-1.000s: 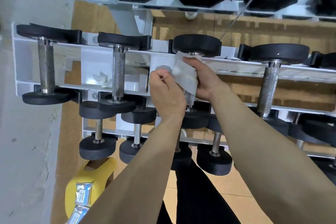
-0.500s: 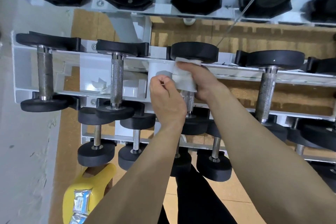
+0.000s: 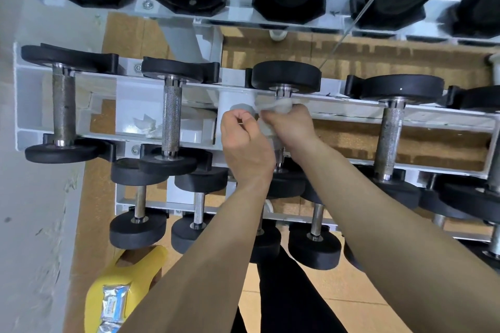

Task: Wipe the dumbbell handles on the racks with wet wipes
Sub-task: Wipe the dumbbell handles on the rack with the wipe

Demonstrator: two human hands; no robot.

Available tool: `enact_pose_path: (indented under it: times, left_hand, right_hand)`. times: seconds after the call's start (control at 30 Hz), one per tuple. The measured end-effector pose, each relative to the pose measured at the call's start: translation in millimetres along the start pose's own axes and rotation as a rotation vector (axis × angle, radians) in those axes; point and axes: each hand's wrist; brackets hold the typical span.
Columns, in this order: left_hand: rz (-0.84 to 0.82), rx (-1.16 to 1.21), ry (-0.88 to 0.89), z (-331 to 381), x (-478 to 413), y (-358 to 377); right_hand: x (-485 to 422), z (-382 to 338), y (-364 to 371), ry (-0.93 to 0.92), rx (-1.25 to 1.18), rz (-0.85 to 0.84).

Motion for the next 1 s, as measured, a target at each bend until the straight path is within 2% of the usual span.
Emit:
enact_pose_path:
  times: [0.07, 0.1, 0.23, 0.3, 0.37, 0.47, 0.53, 0.6, 0.67, 0.83, 0.87, 0.93, 1.0]
  left_hand:
    - [0.000, 0.007, 0.003, 0, 1, 0]
    - [-0.002, 0.013, 0.001, 2, 1, 0]
    - [-0.003, 0.006, 0.028, 0, 1, 0]
    - [-0.005, 0.001, 0.033, 0, 1, 0]
    - [-0.015, -0.010, 0.032, 0, 2, 0]
    - [-0.034, -0.025, 0.032, 1, 1, 0]
    - [-0.039, -0.030, 0.032, 0, 1, 0]
    - [-0.041, -0.029, 0.035, 0, 1, 0]
    - [-0.044, -0.033, 0.026, 0, 2, 0]
    - [-0.030, -0.047, 0.057, 0, 2, 0]
    - [-0.030, -0.049, 0.062, 0, 2, 0]
    - [-0.033, -0.057, 0.061, -1, 2, 0]
    - [-0.032, -0.060, 0.064, -3, 1, 0]
  right_hand:
    - [-9, -14, 0, 0.006, -0.168, -0.004]
    - [-11, -19, -2, 0.013, -0.273, -0.058]
    - [-1, -5, -15, 0.114, -0.556, -0.454]
    - [6, 11, -18, 0.152, -0.570, -0.524]
    - [14, 19, -18, 0.098, -0.477, -0.484]
    - [14, 16, -11, 0.026, -0.200, -0.246]
    - [5, 6, -4, 0.021, -0.162, -0.101]
    - [-7, -11, -3, 0.007, -0.238, -0.043]
    - [-14, -21, -7, 0.015, -0.363, -0.125]
    - [-3, -3, -20, 0.151, -0.634, -0.528]
    - [2, 1, -23, 0.175, -0.613, -0.570]
    - [9, 6, -26, 0.171, -0.403, -0.556]
    - [13, 11, -26, 0.088, -0.070, -0.394]
Point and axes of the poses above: each hand's wrist, its own x-axis away from the middle knuckle, its own y-axis out of the palm, z = x × y, and after that the axes turned 14 degrees about -z, right-handed
